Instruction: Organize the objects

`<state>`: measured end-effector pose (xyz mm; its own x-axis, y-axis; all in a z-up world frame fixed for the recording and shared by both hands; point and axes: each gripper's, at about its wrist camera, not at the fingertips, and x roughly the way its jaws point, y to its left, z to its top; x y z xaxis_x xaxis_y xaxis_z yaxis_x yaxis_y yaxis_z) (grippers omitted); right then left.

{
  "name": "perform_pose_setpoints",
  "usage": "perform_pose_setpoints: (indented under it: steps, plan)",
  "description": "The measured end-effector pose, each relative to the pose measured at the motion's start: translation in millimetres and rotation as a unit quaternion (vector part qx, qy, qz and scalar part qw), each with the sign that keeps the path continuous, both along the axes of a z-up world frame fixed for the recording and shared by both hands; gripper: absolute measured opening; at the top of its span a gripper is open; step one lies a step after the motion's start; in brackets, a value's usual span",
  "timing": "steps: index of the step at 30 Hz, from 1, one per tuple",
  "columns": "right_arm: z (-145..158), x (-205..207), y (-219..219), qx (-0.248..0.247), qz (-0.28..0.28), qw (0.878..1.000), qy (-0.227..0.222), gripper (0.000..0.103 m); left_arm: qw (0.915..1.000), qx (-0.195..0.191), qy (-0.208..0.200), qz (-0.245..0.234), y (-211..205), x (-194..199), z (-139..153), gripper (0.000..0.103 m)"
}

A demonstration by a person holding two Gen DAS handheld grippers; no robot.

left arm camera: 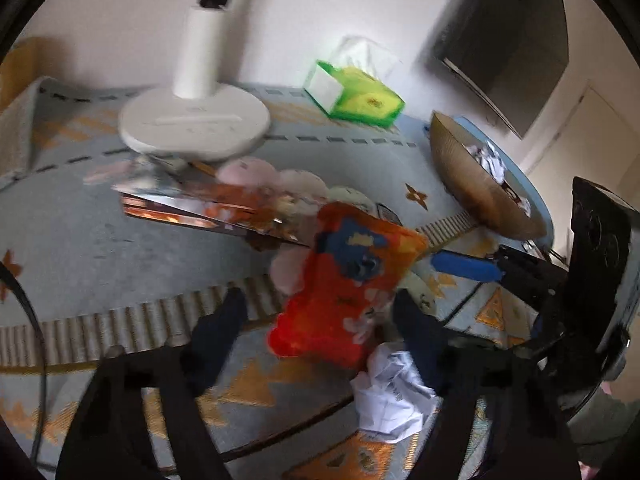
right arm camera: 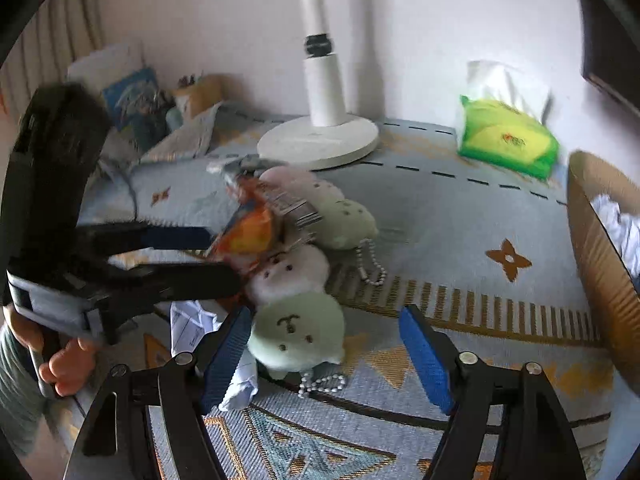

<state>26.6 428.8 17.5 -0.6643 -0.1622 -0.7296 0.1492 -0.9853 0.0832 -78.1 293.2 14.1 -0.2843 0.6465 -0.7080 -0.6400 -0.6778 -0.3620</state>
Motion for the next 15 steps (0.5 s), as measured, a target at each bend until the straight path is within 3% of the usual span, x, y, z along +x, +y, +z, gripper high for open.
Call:
perform_pose_setpoints:
  steps: [4,6,15]
  plan:
    - [-7,-4,-12,0.020,0.016,1.000,-0.017,0.064,0.9999,0.003,0.006,-0.010,6,2,-1,0.050]
    - [-8,-5,-10,0.007,0.022,1.000,-0.019,0.048,0.9999,0.014,0.006,-0.001,1,2,0,0.044]
    - [-3,3,-3,-0.001,0.006,1.000,0.010,0.047,0.9963,0.075,0.000,0.043,-38,-2,9,0.040]
